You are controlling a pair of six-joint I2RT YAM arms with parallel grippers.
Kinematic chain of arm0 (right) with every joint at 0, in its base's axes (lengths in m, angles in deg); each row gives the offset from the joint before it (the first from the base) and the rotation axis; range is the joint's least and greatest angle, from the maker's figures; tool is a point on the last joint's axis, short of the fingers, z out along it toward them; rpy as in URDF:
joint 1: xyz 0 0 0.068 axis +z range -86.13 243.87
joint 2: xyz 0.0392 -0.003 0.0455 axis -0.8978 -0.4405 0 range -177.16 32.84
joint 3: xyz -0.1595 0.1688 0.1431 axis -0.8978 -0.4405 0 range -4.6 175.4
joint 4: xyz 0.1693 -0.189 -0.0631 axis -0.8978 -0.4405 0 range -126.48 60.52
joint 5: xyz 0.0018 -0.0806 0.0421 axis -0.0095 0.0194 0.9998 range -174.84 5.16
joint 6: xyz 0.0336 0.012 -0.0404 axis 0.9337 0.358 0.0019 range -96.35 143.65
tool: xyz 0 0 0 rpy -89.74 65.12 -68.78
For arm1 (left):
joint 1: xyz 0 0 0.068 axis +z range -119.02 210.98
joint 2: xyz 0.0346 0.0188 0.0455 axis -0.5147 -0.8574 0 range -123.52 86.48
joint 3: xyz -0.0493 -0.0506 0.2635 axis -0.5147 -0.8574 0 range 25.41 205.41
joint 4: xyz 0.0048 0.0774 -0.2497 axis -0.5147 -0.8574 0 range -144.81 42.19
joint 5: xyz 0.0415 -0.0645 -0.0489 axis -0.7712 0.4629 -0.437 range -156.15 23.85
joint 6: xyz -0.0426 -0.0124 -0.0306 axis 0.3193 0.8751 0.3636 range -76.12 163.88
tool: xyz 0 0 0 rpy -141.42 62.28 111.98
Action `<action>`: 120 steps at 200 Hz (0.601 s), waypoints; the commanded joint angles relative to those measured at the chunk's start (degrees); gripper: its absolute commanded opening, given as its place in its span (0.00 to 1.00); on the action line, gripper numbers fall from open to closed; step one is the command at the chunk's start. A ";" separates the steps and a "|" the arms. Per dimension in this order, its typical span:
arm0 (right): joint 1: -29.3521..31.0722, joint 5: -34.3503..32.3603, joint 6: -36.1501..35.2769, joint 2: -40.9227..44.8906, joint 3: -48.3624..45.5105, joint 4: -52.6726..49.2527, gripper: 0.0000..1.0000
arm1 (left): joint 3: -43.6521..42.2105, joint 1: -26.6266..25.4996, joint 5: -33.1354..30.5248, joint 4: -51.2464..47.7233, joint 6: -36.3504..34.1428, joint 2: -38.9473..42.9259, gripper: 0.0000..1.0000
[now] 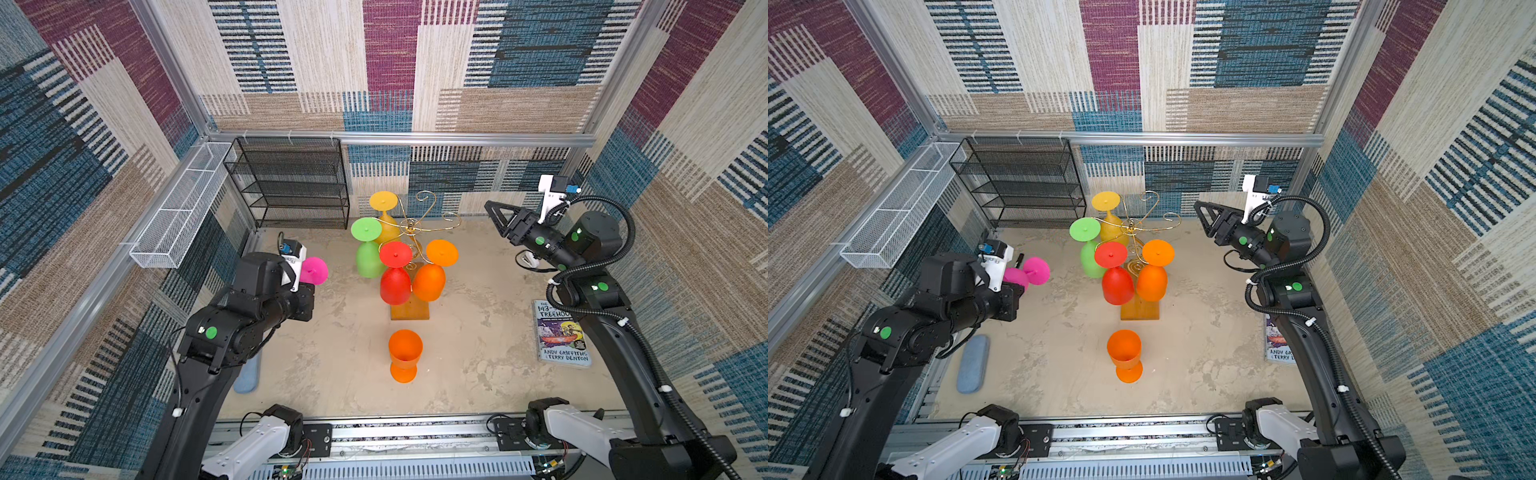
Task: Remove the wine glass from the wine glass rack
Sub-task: 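Lower the held pink glass with the left gripper toward the table beside the orange glass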
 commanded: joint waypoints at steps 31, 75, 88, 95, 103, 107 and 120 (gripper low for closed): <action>0.05 -0.89 -0.55 -0.88 1.74 -0.21 0.54 | -1.34 -11.27 1.15 -4.54 -3.04 -6.32 0.00; 0.05 -0.50 -0.55 -1.51 2.67 -0.50 0.54 | -3.89 -19.01 -1.05 -7.05 -3.94 -10.41 0.00; 0.02 -0.50 -0.48 -1.77 2.83 -0.59 0.54 | -4.48 -20.93 -1.09 -7.28 -4.29 -10.66 0.00; 0.03 -0.53 -0.46 -1.83 2.79 -0.50 0.54 | -4.74 -22.03 -1.48 -7.54 -4.38 -10.86 0.00; 0.04 -0.42 -0.33 -2.01 2.76 -0.50 0.54 | -5.02 -23.13 -1.72 -7.80 -4.39 -10.97 0.00; -0.03 -0.35 -0.29 -2.04 2.74 -0.42 0.54 | -5.11 -23.71 -1.83 -7.97 -4.47 -11.14 0.00; 0.02 -0.07 -0.03 -2.30 2.60 -0.03 0.54 | -5.85 -25.54 -2.51 -8.00 -4.65 -11.47 0.00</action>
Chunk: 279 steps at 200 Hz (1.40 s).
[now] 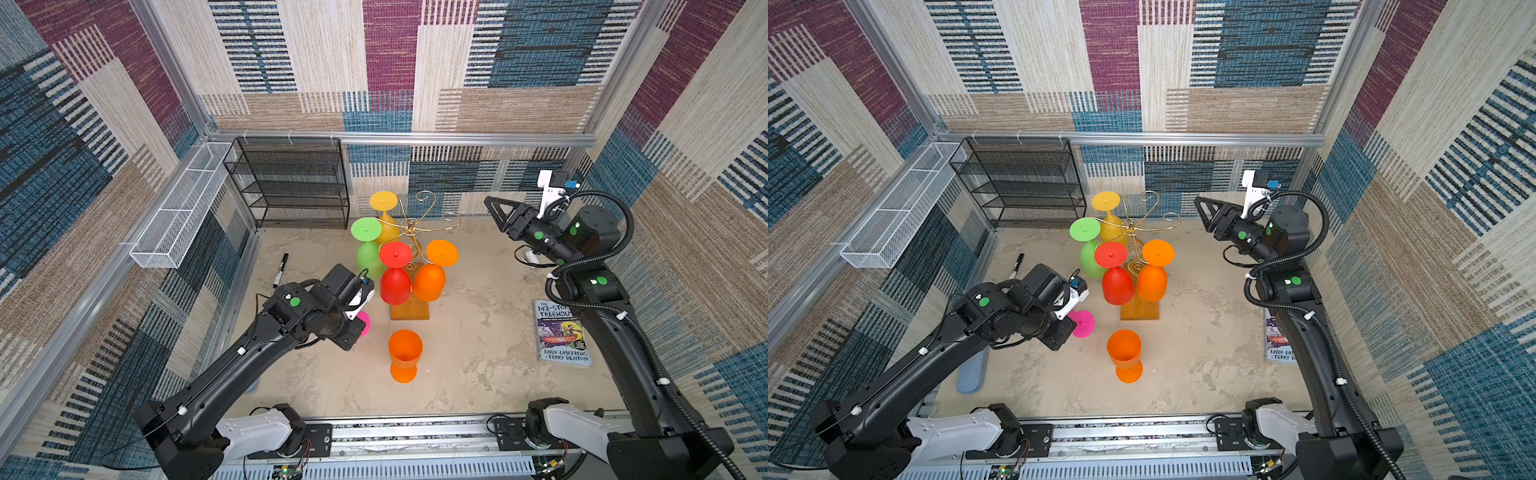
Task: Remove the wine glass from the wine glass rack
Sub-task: 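Lower the held pink glass with the left gripper toward the table beside the orange glass, then set the pink glass upright on the table and open the left gripper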
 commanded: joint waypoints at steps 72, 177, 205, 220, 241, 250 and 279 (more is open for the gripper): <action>0.09 1.67 1.54 -1.02 0.11 2.42 0.54 | -2.67 -10.92 -3.47 -1.44 -2.51 -6.76 0.00; 0.01 1.55 1.12 -0.84 -0.85 2.52 0.54 | -1.83 -12.91 -2.70 -1.10 -2.14 -14.97 0.00; -0.04 1.49 0.79 -0.72 -0.92 2.13 0.54 | -1.00 -13.01 -1.89 -0.26 -2.42 -16.23 0.03; 0.00 1.34 0.58 -0.50 -0.97 1.83 0.54 | -0.70 -13.01 -0.90 -0.02 -2.38 -16.52 0.10; 0.00 1.21 0.24 -0.23 -0.82 1.47 0.54 | -0.39 -12.96 -0.85 -0.07 -2.51 -16.58 0.16; -0.05 1.15 0.14 -0.05 -0.89 1.30 0.54 | -0.36 -13.01 -0.86 -0.06 -2.51 -16.56 0.19; -0.13 1.32 0.00 0.21 -1.25 1.25 0.54 | 0.17 -13.00 -1.18 -0.10 -2.19 -16.35 0.33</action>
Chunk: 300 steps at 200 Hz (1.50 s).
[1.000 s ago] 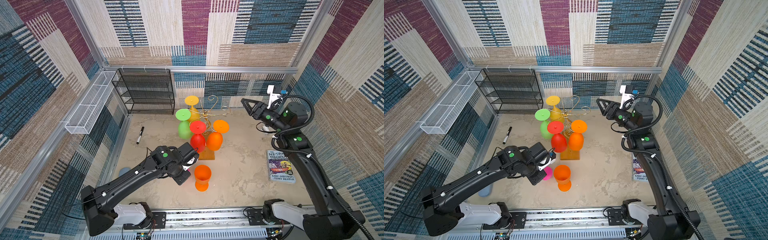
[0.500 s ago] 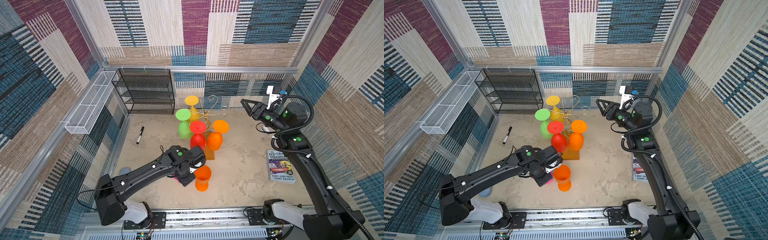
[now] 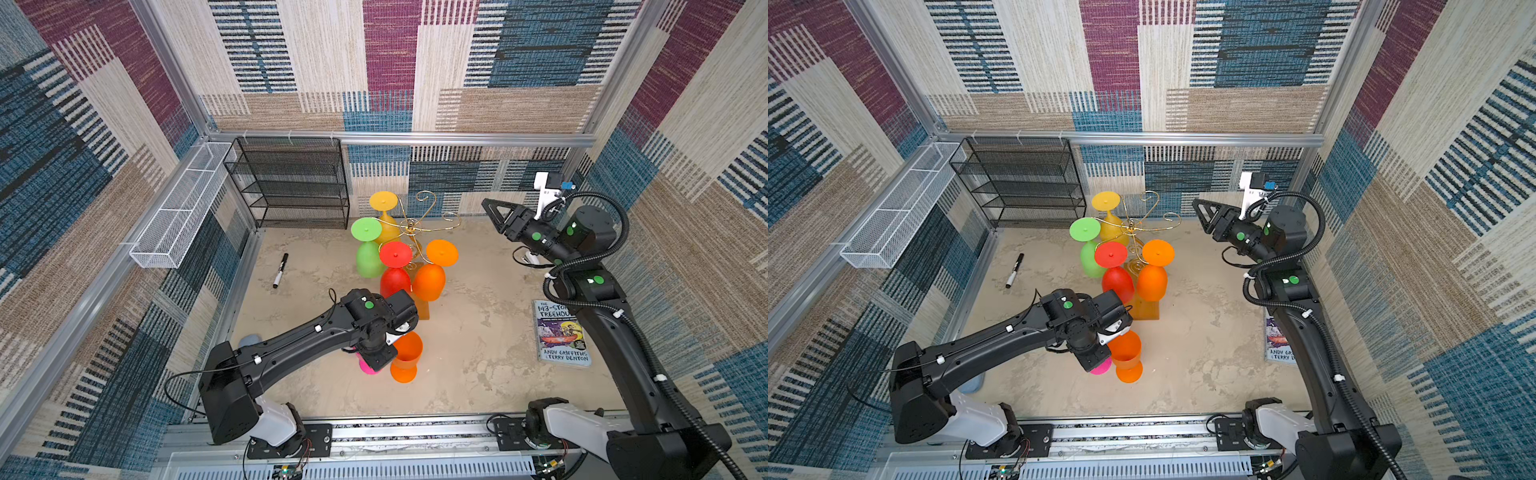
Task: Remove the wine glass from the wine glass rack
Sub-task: 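Set the pink glass upright on the table and open the left gripper, then raise the left gripper while the right gripper reaches toward the rack's orange glass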
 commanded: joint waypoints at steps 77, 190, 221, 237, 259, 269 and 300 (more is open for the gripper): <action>-0.11 6.44 -1.58 2.24 1.88 -5.46 0.54 | 8.22 0.01 -7.68 -6.04 0.08 7.29 0.47; -0.02 18.91 3.86 -0.19 -7.26 -7.27 0.53 | 4.31 0.13 -29.43 37.06 -8.07 32.30 0.63; 0.64 19.57 4.74 -1.28 -7.71 -6.74 0.52 | 0.56 0.09 -29.86 46.92 -10.56 34.41 0.71; 1.35 19.55 5.47 -1.44 -7.99 -5.91 0.51 | 0.81 0.13 -30.30 47.05 -10.83 33.17 0.71; 2.58 19.23 4.76 -2.06 -7.72 -6.99 0.50 | 1.33 0.13 -29.52 46.69 -11.16 31.78 0.71; 3.07 19.15 4.60 -2.10 -7.95 -6.76 0.50 | 1.61 0.09 -29.12 46.70 -11.27 31.55 0.71; 4.28 19.30 4.82 -2.84 -8.01 -6.61 0.47 | 1.97 0.11 -28.77 47.10 -11.46 31.65 0.72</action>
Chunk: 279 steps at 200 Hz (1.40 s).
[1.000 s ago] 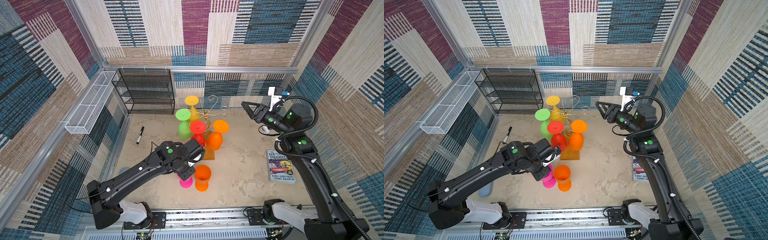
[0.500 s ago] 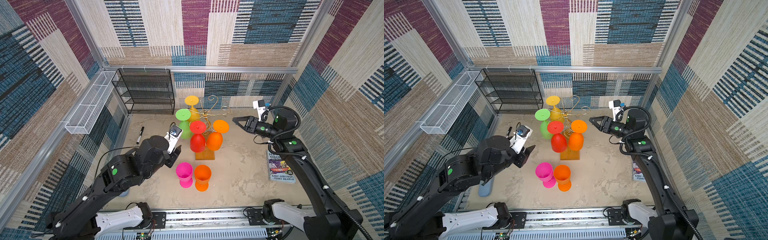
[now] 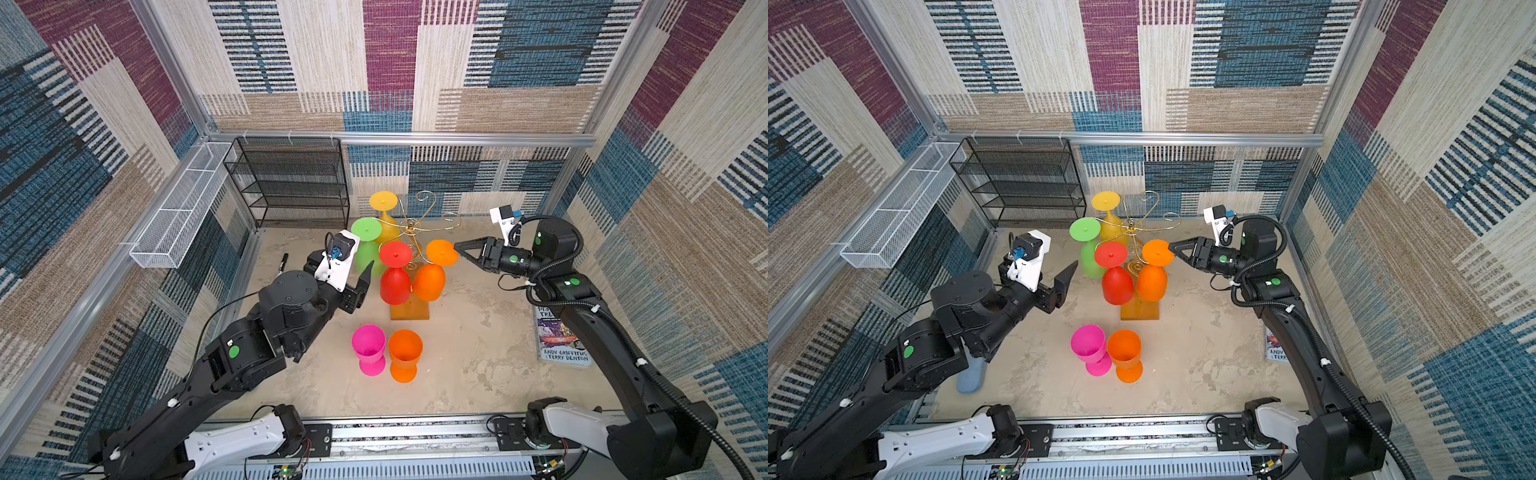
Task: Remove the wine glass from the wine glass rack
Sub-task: 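Raise the left gripper while the right gripper reaches toward the rack's orange glass, then align the right gripper around the orange glass's foot on the rack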
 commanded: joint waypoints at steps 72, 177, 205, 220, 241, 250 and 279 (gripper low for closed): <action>1.39 1.36 0.10 -1.18 0.37 0.85 0.30 | 0.53 0.05 0.22 2.62 -2.06 0.24 0.72; 1.41 7.26 6.25 -1.58 0.73 5.55 0.03 | -0.17 0.21 -0.12 2.89 -2.60 -0.18 0.72; 1.40 9.46 9.45 -1.67 0.70 8.44 0.00 | -0.52 0.17 -0.07 2.64 -2.47 -0.21 0.72; 1.32 10.09 10.58 -1.58 0.73 9.30 0.00 | -0.75 0.22 -0.01 2.63 -2.27 -0.06 0.72; 1.18 11.12 12.55 -1.40 0.39 11.14 0.00 | -0.96 0.24 -0.03 2.53 -2.16 0.12 0.72; 1.08 11.65 13.74 -1.32 -0.05 12.43 0.00 | -0.96 0.24 -0.03 2.51 -2.20 0.21 0.72; 1.06 12.15 15.04 -1.31 -0.16 13.38 0.00 | -1.11 0.26 0.09 2.60 -2.26 0.36 0.72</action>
